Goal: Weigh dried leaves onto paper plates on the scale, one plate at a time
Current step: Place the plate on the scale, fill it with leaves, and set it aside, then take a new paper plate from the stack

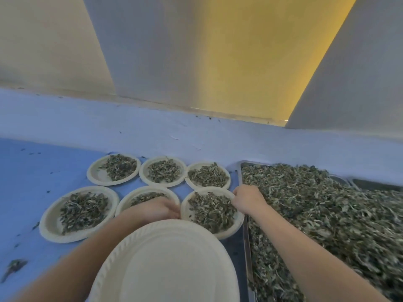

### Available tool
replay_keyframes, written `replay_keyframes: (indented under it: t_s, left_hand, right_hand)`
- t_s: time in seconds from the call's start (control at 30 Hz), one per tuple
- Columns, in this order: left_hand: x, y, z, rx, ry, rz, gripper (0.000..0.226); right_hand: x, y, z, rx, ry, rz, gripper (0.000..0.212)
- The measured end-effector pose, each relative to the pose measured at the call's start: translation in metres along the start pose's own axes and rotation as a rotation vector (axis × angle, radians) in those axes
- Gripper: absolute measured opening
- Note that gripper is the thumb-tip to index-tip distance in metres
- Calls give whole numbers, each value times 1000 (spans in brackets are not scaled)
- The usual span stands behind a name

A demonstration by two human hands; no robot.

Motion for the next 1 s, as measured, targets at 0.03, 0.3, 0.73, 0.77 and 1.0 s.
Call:
replay_keyframes:
  t_s: [0.03, 0.3, 0.73, 0.77, 1.0]
  left_hand:
    - [0, 0, 0, 2, 14, 36, 24]
    - [12, 12, 5, 11, -45, 239, 8]
    - [21, 3, -17, -114, 17, 233, 23]
    - [22, 6, -15, -112, 7, 252, 19]
    - [17, -10, -28, -5, -82, 87, 19]
  right_hand:
    - [-1, 1, 1, 2, 1, -17, 15]
    - [-13, 7, 18, 55, -22, -57, 23]
    - [-28, 7, 16, 108, -134, -170, 27]
    - [-28, 5, 15, 106, -136, -155, 30]
    - [-37, -9, -3, -2, -166, 74, 34]
Point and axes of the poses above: each hand's wrist, its own z-axis towards the middle knuckle, its own y-axis out of the palm, x = y × z, the point moved 3 cm from there along z, towards the middle knuckle, and after that the axes turned 12 degrees about x, right-handed, at the moved point
